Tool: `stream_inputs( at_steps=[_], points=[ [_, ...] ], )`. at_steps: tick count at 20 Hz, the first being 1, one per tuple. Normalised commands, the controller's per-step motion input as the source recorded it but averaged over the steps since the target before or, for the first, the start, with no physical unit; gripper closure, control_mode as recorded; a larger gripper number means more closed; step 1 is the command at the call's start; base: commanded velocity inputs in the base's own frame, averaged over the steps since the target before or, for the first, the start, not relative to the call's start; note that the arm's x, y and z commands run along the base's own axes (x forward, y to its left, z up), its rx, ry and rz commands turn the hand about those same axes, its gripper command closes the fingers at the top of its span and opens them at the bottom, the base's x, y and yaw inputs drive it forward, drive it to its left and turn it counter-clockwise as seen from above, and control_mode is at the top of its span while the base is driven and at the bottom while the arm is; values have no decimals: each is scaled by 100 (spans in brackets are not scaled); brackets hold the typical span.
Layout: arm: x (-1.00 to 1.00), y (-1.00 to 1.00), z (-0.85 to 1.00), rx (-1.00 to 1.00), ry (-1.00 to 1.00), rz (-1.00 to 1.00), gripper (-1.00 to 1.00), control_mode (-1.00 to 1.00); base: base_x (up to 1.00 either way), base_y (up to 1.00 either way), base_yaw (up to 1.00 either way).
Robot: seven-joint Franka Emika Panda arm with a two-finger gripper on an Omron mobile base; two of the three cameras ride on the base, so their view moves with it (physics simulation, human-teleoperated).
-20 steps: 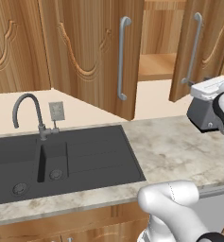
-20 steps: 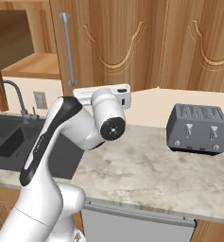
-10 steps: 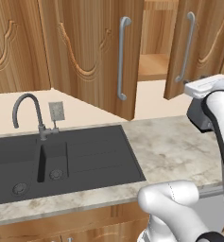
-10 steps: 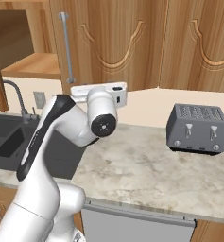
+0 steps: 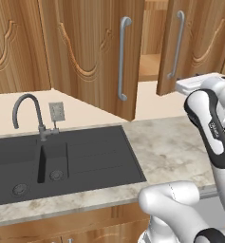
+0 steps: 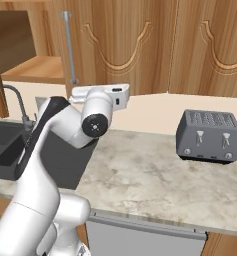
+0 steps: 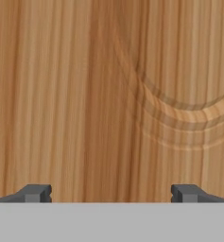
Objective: Close all open cabinet doors.
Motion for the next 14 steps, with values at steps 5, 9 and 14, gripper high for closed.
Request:
stream_inputs(
  at_steps=[5, 9, 14],
  points=[
    [32, 2, -7, 1, -2, -6, -100, -100, 0, 0, 0],
    [35, 1, -4, 2, -2, -5, -100, -100, 0, 0, 0],
    [31, 2, -2, 1, -1, -5, -100, -100, 0, 0, 0]
  ],
)
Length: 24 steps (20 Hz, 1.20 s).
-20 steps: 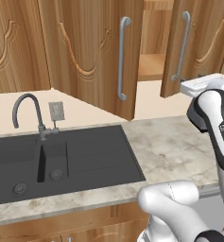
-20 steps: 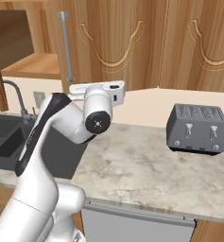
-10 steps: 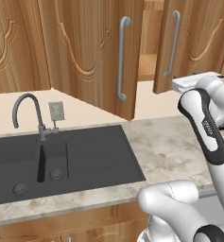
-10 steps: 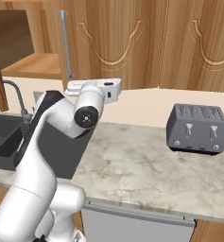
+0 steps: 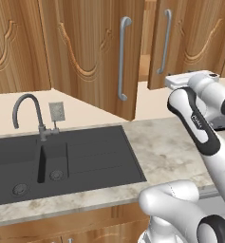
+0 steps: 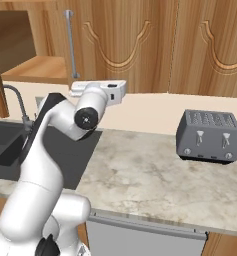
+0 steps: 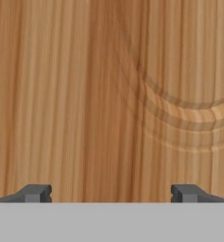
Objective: Close all open cabinet doors.
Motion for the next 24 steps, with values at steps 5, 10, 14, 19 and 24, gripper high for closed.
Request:
stream_inputs(
  at_steps=[5, 10, 14, 19, 24],
  points=[
    [22, 0, 0, 2, 0, -4, -100, -100, 0, 0, 0],
    [26, 0, 0, 1, 0, -3, -100, -100, 0, 0, 0],
    [23, 0, 0, 1, 0, -1, -100, -100, 0, 0, 0],
    [12, 0, 0, 0, 0, -1, -100, -100, 0, 0, 0],
    [19, 0, 0, 0, 0, 0, -100, -100, 0, 0, 0]
  ],
)
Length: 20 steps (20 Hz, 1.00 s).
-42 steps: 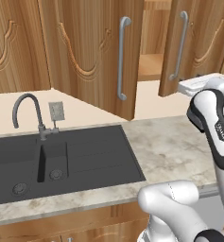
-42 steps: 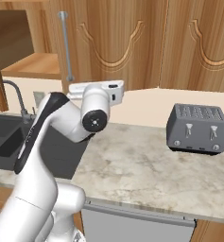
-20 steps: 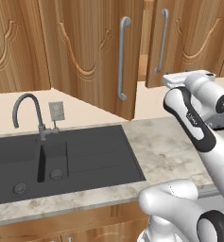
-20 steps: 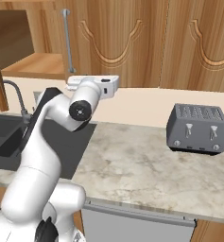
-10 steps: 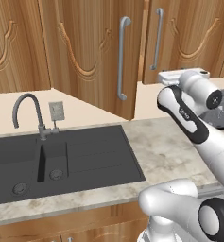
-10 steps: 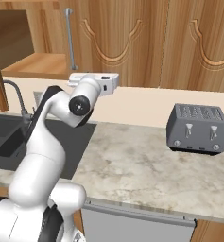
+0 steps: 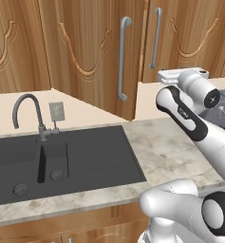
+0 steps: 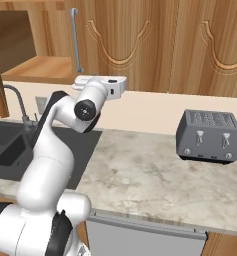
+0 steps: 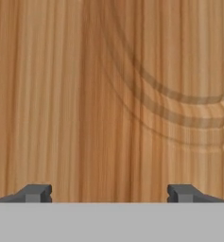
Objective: Close all open cabinet doors.
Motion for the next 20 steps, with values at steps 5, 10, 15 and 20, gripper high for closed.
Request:
stream_inputs(
  at_steps=[5, 10, 15, 20],
  points=[
    [22, 0, 0, 0, 0, 0, -100, -100, 0, 0, 0],
    [25, 0, 0, 0, 0, 0, -100, -100, 0, 0, 0],
    [-9, 0, 0, 0, 2, 0, -100, -100, 0, 0, 0],
    [-73, -11, 16, 0, 13, -4, -100, -100, 0, 0, 0]
  ],
)
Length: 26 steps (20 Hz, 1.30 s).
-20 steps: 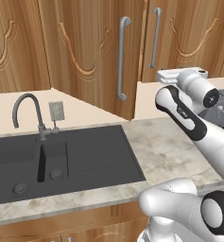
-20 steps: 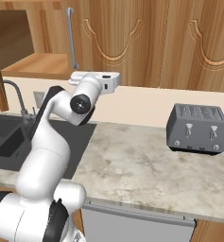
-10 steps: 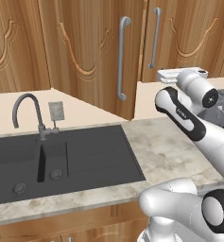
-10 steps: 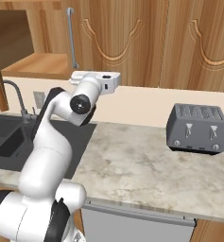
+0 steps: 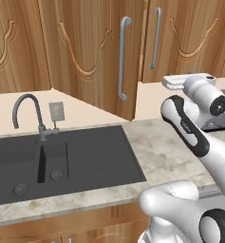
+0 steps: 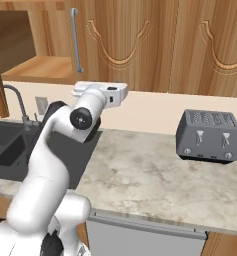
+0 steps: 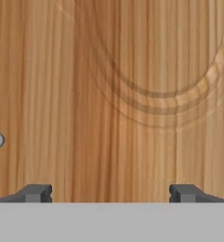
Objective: Close all open cabinet doors.
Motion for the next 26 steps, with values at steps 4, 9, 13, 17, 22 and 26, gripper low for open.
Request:
stream_inputs(
  at_steps=[4, 9, 13, 17, 22, 26],
  points=[
    [-89, -15, 27, 0, 20, -6, -100, -100, 0, 0, 0],
    [-85, -10, 35, 0, 27, -7, -100, -100, 0, 0, 0],
    [-82, -4, 25, 0, 32, -8, -100, -100, 0, 0, 0],
    [-85, 0, 15, 0, 29, -8, -100, -100, 0, 0, 0],
    [-84, -1, 4, 0, 22, -7, -100, -100, 0, 0, 0],
    [-87, 4, 0, 0, 1, -2, -100, -100, 0, 0, 0]
  ],
)
